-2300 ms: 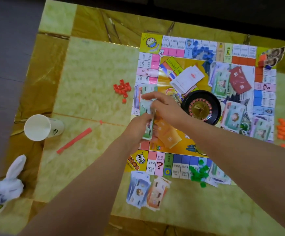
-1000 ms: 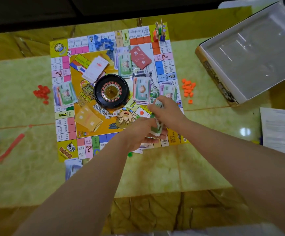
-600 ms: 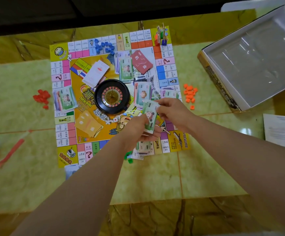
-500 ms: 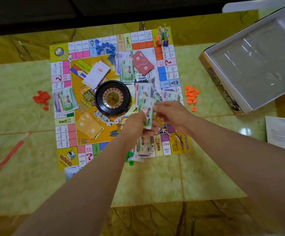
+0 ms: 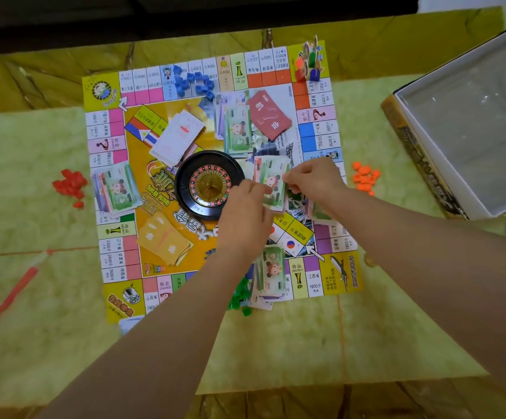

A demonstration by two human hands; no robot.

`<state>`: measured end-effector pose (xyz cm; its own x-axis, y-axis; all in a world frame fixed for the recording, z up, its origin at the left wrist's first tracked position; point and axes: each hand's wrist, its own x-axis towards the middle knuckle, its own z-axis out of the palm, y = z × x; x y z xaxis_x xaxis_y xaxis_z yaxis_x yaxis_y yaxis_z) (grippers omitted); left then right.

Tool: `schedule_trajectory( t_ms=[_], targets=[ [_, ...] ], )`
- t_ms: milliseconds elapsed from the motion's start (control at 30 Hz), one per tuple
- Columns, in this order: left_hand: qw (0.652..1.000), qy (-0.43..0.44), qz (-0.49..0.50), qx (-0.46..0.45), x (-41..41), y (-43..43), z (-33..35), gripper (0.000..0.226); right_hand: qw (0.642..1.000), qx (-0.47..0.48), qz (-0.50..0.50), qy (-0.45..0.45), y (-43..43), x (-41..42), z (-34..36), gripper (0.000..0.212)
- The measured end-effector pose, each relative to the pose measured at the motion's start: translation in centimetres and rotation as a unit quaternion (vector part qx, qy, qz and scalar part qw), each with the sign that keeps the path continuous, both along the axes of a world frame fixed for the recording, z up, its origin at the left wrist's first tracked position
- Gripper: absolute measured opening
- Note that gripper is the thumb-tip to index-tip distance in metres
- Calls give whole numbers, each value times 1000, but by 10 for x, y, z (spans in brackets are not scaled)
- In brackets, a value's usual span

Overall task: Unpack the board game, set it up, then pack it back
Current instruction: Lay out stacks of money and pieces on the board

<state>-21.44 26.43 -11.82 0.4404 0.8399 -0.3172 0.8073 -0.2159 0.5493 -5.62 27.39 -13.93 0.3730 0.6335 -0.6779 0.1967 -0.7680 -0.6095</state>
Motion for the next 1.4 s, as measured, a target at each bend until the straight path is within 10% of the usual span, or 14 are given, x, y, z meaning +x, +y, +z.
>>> schedule_trajectory(
  t_ms=[400, 600, 800, 1167, 1400],
  targets=[
    [977, 152, -142, 35, 11, 8, -14, 42, 987, 76, 43, -138, -17, -11, -11, 2],
    [980, 150, -128, 18, 14, 4, -8, 37, 981, 35, 154, -111, -50, -10, -5, 29],
    [999, 35, -15, 10, -1, -27, 11, 25, 985, 64, 139, -77, -67, -18, 15, 24],
    [957, 140, 236, -91, -141, -147, 8, 21, 945, -18, 316, 80, -162, -141, 20, 9],
    [949, 158, 265, -59, -231, -183, -7, 20, 950, 16, 312, -30, -196, -226, 5, 20]
  ],
)
